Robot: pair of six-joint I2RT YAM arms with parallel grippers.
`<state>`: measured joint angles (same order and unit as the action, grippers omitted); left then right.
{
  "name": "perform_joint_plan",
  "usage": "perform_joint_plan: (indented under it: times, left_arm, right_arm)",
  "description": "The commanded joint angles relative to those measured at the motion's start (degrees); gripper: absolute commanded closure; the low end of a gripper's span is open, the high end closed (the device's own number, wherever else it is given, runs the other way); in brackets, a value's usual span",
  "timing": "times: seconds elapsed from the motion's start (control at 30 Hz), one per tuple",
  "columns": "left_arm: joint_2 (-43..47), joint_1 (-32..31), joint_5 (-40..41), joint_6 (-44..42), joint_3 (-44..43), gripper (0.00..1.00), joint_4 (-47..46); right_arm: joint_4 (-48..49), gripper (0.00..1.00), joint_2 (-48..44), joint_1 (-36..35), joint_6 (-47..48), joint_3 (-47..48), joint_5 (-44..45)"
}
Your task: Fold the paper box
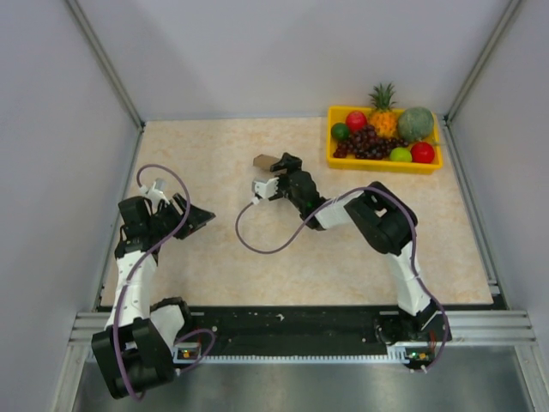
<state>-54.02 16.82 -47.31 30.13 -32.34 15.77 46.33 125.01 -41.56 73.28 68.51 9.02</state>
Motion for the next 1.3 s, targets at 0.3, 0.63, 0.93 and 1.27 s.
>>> perform_joint_plan:
  times: [0.3, 0.63, 0.93, 1.27]
  left_arm:
    - [0.6, 0.3, -3.9, 2.7, 1.8, 0.39, -6.6]
    - [-0.4, -8.4, -0.8, 2.9, -1.7, 0.35, -5.7]
    - [2.5, -28.9, 9.2, 8.5, -4.3, 0.33, -13.0]
    - [13.0, -32.8, 8.1, 7.8, -3.9, 0.28, -18.2]
  right_arm:
    - [7.8, 0.18, -23.3, -1.2, -19.8, -22.1, 13.5]
    - [-43.5, 0.18, -38.8, -0.4, -73.6, -9.0, 14.2]
    - [-64.2, 0.13, -67.2, 9.0, -100.0, -22.7, 1.1]
    - [-68.7, 0.01, -108.5, 9.0, -98.8, -31.6, 5.5]
